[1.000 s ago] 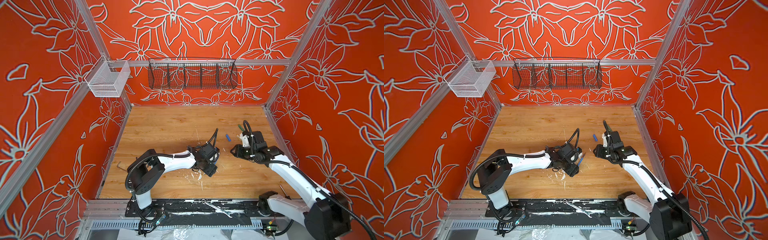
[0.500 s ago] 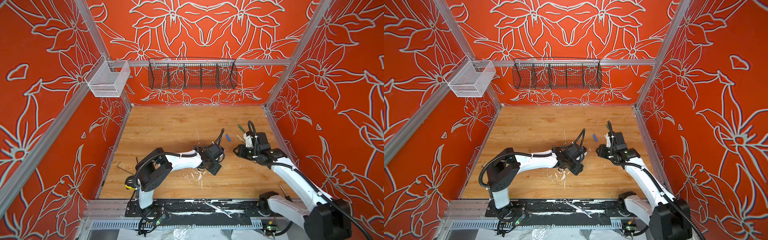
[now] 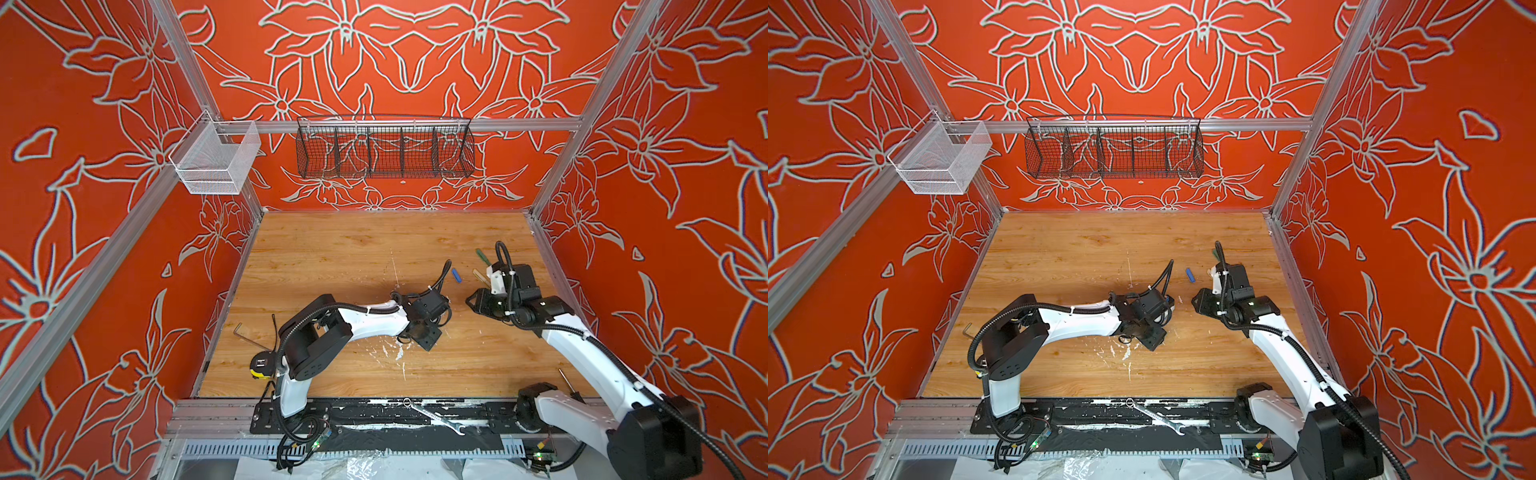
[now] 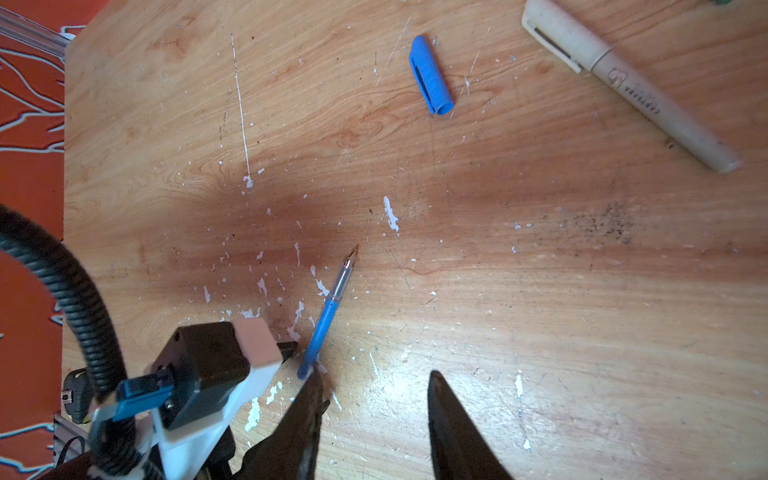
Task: Insert the pens into the pen caps
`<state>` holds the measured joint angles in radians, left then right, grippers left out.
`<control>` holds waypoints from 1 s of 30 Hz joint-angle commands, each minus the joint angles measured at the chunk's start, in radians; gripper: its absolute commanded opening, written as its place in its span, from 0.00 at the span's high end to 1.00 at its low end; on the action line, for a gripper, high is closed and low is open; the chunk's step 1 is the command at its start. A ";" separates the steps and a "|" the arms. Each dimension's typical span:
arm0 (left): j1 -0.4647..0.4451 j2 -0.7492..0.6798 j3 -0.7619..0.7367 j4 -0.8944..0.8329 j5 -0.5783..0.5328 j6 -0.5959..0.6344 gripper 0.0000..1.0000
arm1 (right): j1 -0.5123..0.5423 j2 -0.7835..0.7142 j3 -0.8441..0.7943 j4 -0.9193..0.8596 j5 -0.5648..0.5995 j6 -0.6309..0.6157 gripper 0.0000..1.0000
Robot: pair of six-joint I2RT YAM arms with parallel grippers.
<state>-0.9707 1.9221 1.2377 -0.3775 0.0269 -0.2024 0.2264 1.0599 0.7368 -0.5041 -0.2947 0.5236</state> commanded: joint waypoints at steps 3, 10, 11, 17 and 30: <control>-0.008 0.044 0.012 -0.022 -0.012 -0.002 0.50 | -0.013 0.001 -0.005 0.007 -0.008 0.003 0.58; -0.008 0.052 0.009 -0.015 -0.004 0.012 0.64 | -0.015 -0.008 -0.006 0.002 0.000 0.004 0.58; -0.008 0.052 0.008 -0.014 -0.003 0.013 0.65 | -0.016 -0.007 -0.005 0.003 0.000 0.004 0.58; -0.008 0.053 -0.004 -0.014 0.004 0.023 0.72 | -0.019 0.003 -0.003 0.009 0.002 0.003 0.58; -0.010 0.019 -0.061 0.006 0.022 0.020 0.67 | -0.030 0.199 0.174 -0.042 0.043 -0.148 0.57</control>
<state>-0.9707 1.9289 1.2232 -0.3271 0.0162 -0.1799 0.2039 1.2282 0.8494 -0.5228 -0.2836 0.4400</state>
